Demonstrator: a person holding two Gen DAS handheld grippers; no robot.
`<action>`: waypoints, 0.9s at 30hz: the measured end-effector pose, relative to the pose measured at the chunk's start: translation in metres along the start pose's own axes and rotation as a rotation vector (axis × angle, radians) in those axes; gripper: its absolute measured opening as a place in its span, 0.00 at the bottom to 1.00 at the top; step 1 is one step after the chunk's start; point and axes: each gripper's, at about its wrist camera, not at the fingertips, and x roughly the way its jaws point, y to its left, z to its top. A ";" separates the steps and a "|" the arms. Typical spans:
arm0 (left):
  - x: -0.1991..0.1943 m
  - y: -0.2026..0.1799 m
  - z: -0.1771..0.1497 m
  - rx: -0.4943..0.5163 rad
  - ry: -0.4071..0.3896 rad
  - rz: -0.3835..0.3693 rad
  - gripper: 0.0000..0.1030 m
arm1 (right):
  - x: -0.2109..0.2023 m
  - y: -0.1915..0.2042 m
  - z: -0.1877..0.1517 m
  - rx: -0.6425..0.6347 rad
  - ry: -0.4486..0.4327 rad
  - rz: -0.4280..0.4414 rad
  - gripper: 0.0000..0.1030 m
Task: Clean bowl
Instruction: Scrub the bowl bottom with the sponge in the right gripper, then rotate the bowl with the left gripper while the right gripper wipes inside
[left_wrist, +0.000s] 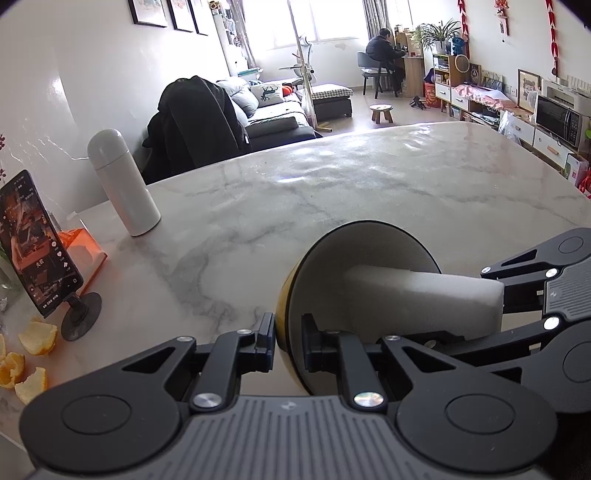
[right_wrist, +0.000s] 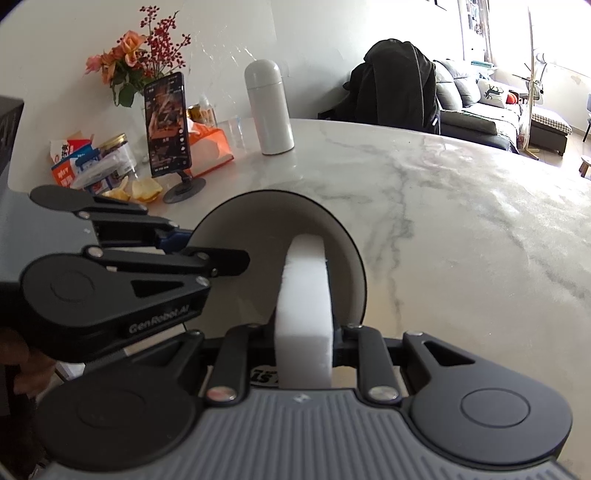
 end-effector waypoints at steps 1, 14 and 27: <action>0.000 0.000 0.000 0.001 0.003 -0.001 0.14 | 0.002 0.002 -0.001 -0.003 0.007 0.007 0.22; 0.000 0.002 0.018 0.042 -0.038 -0.007 0.26 | 0.013 0.015 -0.007 -0.060 0.050 0.002 0.21; 0.019 -0.019 0.038 0.189 -0.058 -0.048 0.22 | 0.011 0.013 -0.008 -0.062 0.043 0.000 0.22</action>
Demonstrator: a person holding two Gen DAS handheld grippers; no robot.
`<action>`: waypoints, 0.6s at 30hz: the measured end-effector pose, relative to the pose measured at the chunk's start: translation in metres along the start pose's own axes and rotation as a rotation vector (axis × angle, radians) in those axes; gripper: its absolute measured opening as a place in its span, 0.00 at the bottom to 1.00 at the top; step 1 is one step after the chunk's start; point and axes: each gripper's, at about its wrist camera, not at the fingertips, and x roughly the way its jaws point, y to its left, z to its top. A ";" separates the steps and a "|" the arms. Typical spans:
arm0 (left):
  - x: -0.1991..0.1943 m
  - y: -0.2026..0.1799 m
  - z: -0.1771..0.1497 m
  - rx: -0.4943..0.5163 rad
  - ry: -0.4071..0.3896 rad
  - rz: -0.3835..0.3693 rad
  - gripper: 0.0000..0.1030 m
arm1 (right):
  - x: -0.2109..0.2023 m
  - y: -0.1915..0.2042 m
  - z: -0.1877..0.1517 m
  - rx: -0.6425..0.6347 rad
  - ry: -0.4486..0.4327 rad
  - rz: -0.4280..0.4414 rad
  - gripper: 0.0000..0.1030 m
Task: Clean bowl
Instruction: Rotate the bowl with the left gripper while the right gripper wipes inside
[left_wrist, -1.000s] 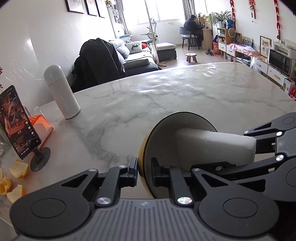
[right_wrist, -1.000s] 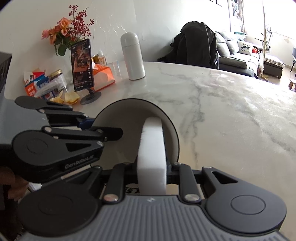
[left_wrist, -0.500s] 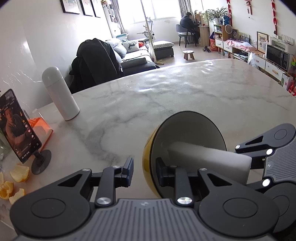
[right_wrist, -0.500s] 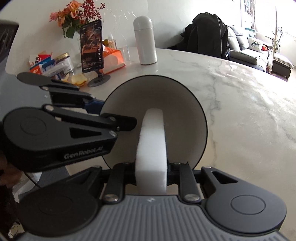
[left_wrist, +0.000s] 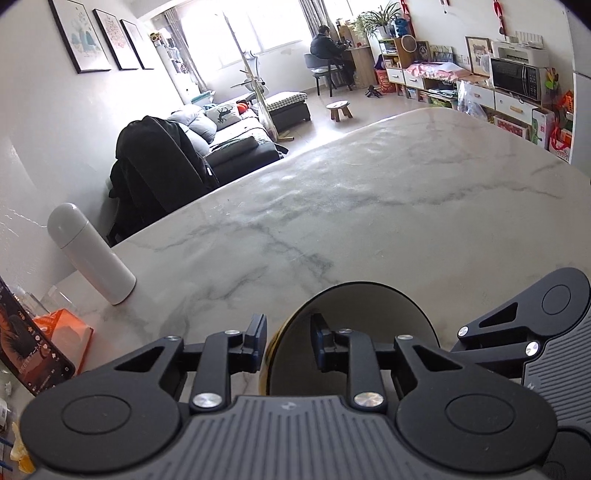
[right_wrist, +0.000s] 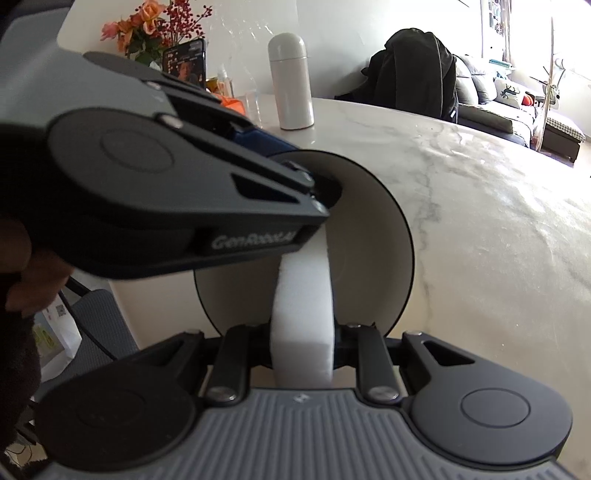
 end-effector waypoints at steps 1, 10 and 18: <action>0.000 0.001 0.000 -0.010 -0.003 -0.004 0.22 | 0.000 -0.001 0.000 0.002 0.000 -0.001 0.22; -0.005 0.009 -0.005 -0.089 -0.016 -0.010 0.14 | 0.000 -0.006 0.004 0.013 -0.008 -0.054 0.20; -0.014 0.006 -0.014 -0.101 -0.020 0.016 0.14 | 0.000 -0.007 0.006 0.001 -0.017 -0.089 0.19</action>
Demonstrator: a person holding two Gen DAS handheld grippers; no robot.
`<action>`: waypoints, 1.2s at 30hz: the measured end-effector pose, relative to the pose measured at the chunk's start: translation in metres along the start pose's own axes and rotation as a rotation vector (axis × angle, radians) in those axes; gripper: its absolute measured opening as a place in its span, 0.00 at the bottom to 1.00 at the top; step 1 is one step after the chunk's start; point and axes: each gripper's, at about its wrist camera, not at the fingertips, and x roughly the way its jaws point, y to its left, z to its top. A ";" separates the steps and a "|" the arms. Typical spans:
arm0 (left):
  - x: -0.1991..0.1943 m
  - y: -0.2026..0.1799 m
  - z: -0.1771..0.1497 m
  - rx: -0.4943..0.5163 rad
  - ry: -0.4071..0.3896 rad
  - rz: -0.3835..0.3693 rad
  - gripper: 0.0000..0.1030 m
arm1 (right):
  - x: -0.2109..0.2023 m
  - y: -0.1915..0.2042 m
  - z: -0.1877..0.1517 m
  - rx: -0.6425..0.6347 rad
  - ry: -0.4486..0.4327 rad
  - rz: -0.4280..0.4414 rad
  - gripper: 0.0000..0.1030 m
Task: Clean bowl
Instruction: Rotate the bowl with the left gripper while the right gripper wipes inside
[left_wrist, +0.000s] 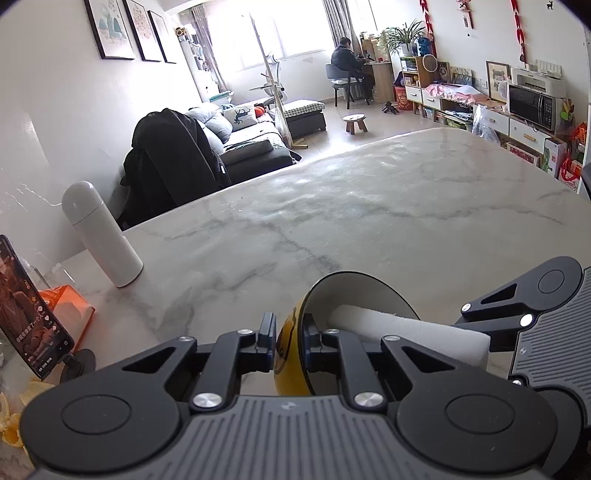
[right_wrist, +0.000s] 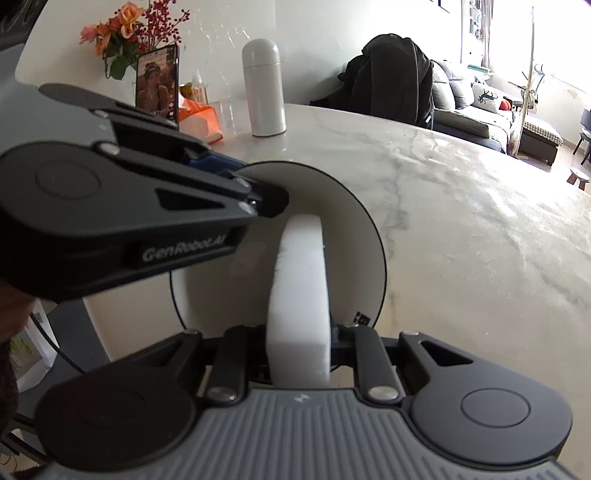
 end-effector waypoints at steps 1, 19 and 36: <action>-0.001 0.000 -0.001 -0.002 0.001 0.003 0.14 | 0.000 0.000 0.000 -0.001 -0.001 0.000 0.19; -0.021 0.010 -0.026 -0.088 0.030 0.027 0.13 | -0.014 0.009 -0.004 -0.031 -0.058 0.031 0.31; -0.030 0.016 -0.048 -0.161 0.039 0.049 0.12 | -0.022 0.023 -0.011 -0.063 -0.086 0.028 0.27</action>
